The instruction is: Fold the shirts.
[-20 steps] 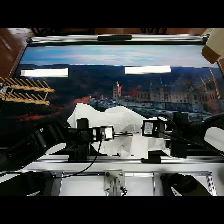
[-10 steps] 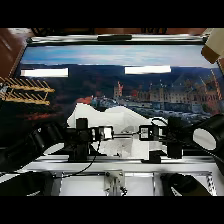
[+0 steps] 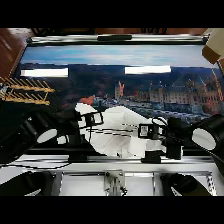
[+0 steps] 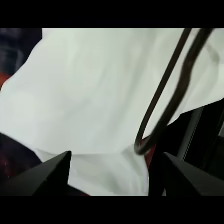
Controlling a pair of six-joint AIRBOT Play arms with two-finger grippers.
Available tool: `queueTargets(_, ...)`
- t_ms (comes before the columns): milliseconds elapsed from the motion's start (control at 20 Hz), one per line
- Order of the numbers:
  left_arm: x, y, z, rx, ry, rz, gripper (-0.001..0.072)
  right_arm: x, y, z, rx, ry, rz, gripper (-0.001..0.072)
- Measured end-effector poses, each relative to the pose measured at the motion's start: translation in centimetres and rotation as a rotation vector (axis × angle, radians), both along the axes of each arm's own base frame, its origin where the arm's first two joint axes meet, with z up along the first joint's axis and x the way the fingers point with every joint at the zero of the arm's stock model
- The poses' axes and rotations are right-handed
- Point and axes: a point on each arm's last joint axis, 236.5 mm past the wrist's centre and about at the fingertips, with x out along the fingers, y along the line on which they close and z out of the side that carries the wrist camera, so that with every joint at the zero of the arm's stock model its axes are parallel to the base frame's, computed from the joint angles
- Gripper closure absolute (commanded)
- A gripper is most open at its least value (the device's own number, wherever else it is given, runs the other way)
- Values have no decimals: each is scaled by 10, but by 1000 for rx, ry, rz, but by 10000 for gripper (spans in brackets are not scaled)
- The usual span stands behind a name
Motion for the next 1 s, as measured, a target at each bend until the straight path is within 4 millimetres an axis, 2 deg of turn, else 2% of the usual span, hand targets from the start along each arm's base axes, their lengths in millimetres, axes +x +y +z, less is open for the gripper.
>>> queueTargets(200, 17, 51, 19, 21, -26, 204, 24, 0, 2, 0, 21, 5, -77, 664)
queueTargets(350, 30, 89, 37, -73, -51, 451, 30, 3, 1, 1, 33, 1, -162, 664)
queueTargets(400, 34, 97, 40, -134, -44, 542, 64, 4, -1, 0, 30, -1, -197, 664)
queueTargets(450, 34, 102, 38, -183, -20, 613, 222, 5, -3, 1, 28, -4, -224, 663)
queueTargets(500, 33, 103, 33, -239, 16, 678, 320, 6, -5, 1, 25, -7, -248, 663)
queueTargets(600, 26, 86, 16, -353, 125, 744, 314, 7, -5, 1, 28, -11, -275, 663)
queueTargets(650, 22, 70, 5, -416, 193, 755, 267, 8, -5, 1, 30, -15, -284, 662)
queueTargets(750, 9, 34, -17, -512, 332, 734, 58, 10, -6, 1, 34, -23, -299, 663)
queueTargets(800, 4, 19, -26, -538, 391, 722, 38, 11, -5, 2, 37, -28, -303, 663)
queueTargets(1000, -23, -38, -59, -582, 602, 646, 41, 15, -3, 3, 51, -40, -316, 663)
